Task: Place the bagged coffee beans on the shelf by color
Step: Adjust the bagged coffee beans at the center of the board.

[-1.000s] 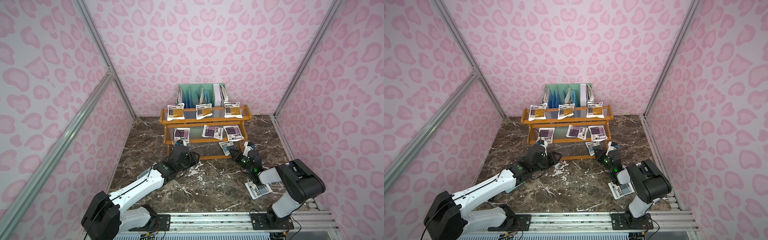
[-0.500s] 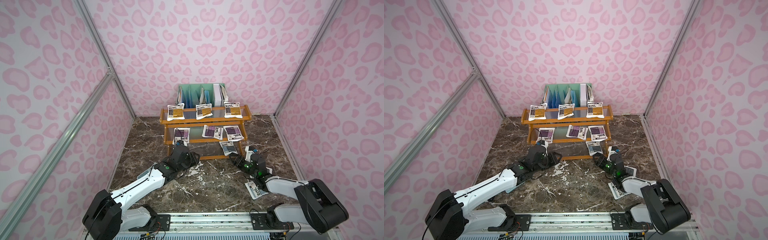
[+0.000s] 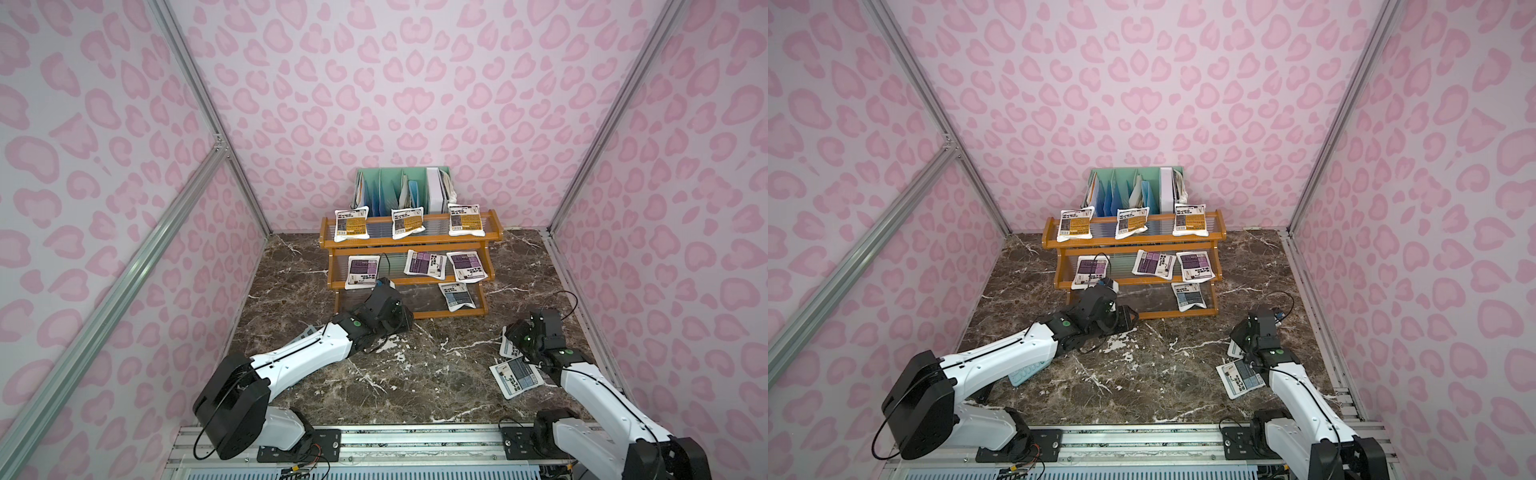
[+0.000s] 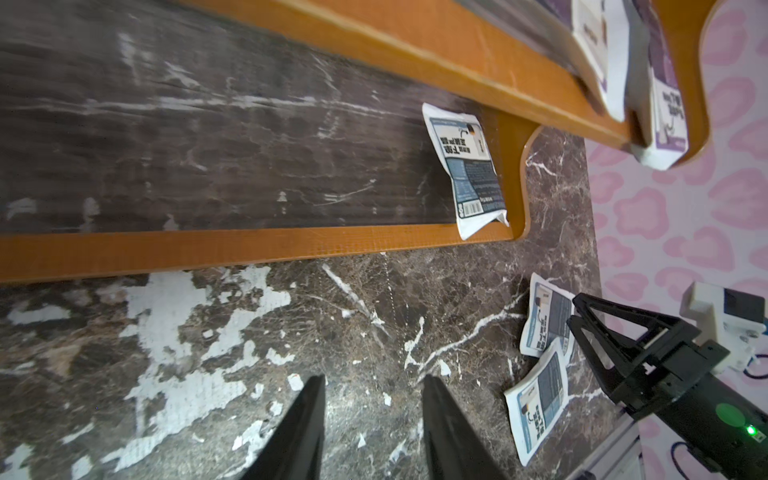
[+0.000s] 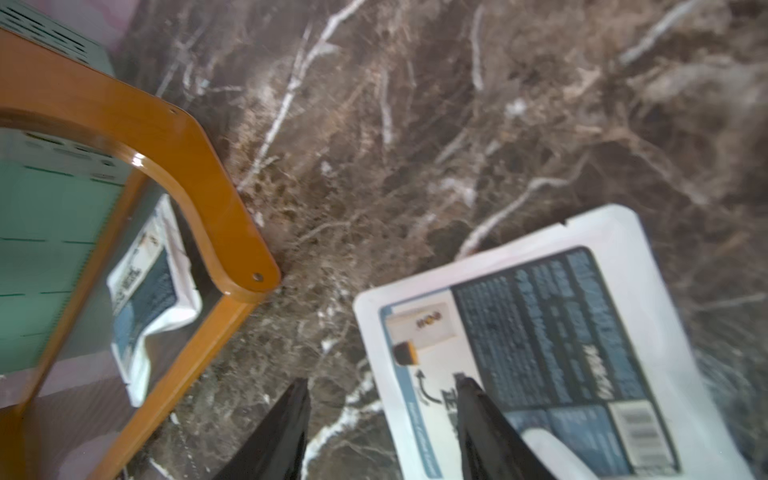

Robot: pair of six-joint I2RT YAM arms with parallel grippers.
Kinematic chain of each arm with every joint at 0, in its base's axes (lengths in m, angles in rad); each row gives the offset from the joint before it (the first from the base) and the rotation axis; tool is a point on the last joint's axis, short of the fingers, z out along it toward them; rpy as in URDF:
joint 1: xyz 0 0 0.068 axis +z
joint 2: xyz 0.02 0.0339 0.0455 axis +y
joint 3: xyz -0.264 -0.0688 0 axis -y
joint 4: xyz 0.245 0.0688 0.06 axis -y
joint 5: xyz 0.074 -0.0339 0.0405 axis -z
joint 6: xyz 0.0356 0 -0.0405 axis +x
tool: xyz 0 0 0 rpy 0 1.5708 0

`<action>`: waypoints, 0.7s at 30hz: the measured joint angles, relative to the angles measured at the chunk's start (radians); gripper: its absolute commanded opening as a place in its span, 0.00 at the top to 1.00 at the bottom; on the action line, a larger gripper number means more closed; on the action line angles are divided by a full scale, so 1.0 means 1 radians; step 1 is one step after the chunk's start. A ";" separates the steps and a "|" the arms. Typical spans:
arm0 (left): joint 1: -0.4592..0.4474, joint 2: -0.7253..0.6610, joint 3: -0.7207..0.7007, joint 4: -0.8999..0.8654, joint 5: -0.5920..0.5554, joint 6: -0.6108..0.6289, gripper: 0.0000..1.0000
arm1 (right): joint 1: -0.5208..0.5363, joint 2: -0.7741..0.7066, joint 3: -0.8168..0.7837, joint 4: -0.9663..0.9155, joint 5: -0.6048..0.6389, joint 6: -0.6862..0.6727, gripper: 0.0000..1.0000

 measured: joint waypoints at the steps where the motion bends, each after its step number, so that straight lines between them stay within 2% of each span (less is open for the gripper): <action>1: -0.010 0.010 0.006 -0.005 0.000 0.008 0.57 | -0.005 -0.008 -0.002 -0.027 0.000 -0.004 0.40; 8: -0.019 0.021 0.015 -0.049 -0.008 0.035 0.56 | -0.012 -0.056 -0.048 -0.192 -0.058 -0.025 0.38; 11: -0.020 0.014 0.018 -0.069 -0.009 0.042 0.55 | -0.012 -0.067 -0.067 -0.194 -0.094 -0.051 0.38; 17: -0.022 0.011 0.020 -0.095 -0.001 0.063 0.55 | -0.008 -0.032 -0.095 -0.087 -0.199 -0.077 0.40; 21: -0.021 0.010 0.019 -0.096 0.036 0.089 0.55 | 0.061 0.048 -0.076 0.010 -0.299 -0.061 0.41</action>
